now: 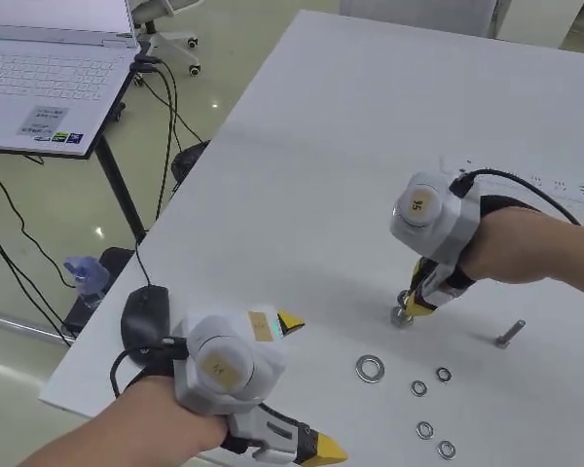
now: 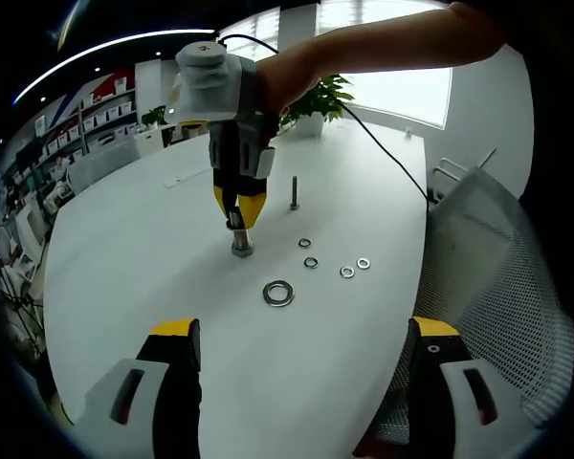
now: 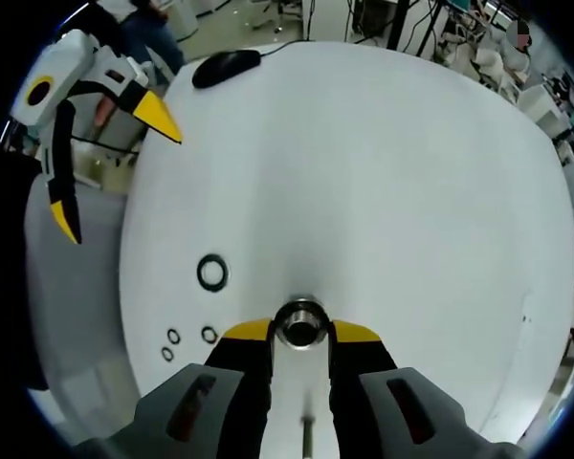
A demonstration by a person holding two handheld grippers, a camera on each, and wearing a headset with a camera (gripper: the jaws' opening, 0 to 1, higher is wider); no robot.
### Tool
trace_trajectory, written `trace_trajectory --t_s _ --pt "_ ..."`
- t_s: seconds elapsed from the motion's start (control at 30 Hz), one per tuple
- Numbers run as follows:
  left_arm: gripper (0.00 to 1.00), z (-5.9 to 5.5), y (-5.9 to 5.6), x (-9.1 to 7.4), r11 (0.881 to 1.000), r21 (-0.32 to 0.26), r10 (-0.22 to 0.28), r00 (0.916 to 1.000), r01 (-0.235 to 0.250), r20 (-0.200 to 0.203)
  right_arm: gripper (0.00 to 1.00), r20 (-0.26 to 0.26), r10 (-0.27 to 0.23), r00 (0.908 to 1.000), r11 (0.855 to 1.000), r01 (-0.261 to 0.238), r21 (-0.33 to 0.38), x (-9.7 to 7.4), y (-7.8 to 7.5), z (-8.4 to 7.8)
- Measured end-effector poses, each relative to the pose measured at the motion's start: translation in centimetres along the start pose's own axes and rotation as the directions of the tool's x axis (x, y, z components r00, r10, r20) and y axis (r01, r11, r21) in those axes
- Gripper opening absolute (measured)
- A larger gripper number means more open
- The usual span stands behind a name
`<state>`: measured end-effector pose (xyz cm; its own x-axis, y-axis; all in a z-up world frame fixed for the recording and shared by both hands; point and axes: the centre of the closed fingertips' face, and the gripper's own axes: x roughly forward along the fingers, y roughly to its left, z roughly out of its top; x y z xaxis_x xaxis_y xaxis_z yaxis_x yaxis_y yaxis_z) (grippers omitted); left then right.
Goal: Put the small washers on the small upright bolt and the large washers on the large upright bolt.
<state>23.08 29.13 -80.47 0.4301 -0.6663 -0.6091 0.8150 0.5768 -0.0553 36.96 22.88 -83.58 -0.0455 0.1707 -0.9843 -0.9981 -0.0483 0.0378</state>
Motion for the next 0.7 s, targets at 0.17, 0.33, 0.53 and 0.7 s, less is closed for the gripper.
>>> trace_trajectory --t_s 0.17,0.33,0.53,0.7 --pt "0.89 -0.1 0.0 0.0 1.0 -0.003 0.001 1.0 -0.001 0.002 0.22 -0.007 -0.003 1.0 1.0 0.003 0.001 0.6 0.0 0.0" --pt "0.89 -0.3 -0.2 0.0 1.0 -0.007 0.001 1.0 -0.001 0.001 0.22 -0.013 -0.008 0.9999 1.0 0.008 -0.006 1.1 0.1 0.0" --pt "0.89 -0.4 -0.2 0.0 1.0 -0.009 0.004 1.0 -0.004 -0.001 0.22 -0.023 -0.007 0.9997 1.0 0.007 -0.001 1.8 0.1 -0.3" --pt "0.89 -0.5 -0.3 -0.1 1.0 -0.009 0.006 1.0 -0.006 0.002 0.22 -0.028 -0.007 0.9996 1.0 0.008 0.008 2.2 0.2 -0.6"
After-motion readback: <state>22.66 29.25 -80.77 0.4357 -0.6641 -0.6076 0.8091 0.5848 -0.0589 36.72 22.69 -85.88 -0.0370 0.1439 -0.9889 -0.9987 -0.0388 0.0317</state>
